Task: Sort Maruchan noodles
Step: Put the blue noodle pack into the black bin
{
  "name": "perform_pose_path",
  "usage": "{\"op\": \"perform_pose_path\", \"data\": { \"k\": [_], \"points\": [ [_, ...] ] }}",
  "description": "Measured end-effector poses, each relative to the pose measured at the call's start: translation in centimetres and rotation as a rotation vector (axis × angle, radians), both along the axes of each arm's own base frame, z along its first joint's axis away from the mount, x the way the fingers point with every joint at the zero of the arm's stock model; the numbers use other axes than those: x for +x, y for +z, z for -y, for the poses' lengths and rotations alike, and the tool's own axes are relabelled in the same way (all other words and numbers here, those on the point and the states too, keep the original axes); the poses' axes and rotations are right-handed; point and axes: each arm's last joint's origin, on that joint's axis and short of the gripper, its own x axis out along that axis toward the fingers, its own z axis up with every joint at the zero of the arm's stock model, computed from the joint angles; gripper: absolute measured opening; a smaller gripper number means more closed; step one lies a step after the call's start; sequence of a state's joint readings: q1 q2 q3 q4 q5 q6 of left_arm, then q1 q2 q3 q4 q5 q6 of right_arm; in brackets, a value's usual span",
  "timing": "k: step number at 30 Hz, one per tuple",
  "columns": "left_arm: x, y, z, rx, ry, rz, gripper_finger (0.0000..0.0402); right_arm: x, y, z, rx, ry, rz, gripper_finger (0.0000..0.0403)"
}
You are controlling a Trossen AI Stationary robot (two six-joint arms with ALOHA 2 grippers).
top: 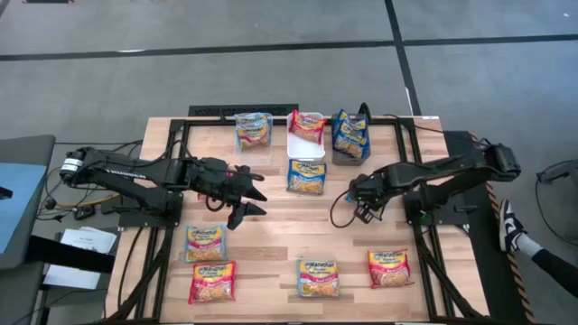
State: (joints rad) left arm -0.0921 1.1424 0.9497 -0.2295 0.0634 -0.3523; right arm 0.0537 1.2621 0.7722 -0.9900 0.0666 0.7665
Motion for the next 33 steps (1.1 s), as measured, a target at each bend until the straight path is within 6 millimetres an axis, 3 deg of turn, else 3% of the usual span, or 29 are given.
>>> {"op": "perform_pose_path", "data": {
  "k": [6, 13, 22, 33],
  "points": [
    [0.0, 0.0, 0.0, -0.036, 0.017, -0.006, 0.0205, 1.0, 1.9, -1.3, -0.067, 0.066, 0.078, 0.0010],
    [0.0, 0.0, 0.0, -0.040, 0.019, -0.006, 0.0205, 2.3, 4.8, -0.7, -0.267, 0.127, 0.174, 0.0010],
    [0.0, 0.0, 0.0, -0.040, 0.018, -0.005, 0.0205, 2.9, 6.5, 3.3, -0.555, 0.142, 0.120, 0.0010],
    [0.0, 0.0, 0.0, -0.040, 0.018, -0.005, 0.0205, 3.0, 6.8, 8.3, -0.716, 0.220, 0.036, 0.0010]
  ]
}}
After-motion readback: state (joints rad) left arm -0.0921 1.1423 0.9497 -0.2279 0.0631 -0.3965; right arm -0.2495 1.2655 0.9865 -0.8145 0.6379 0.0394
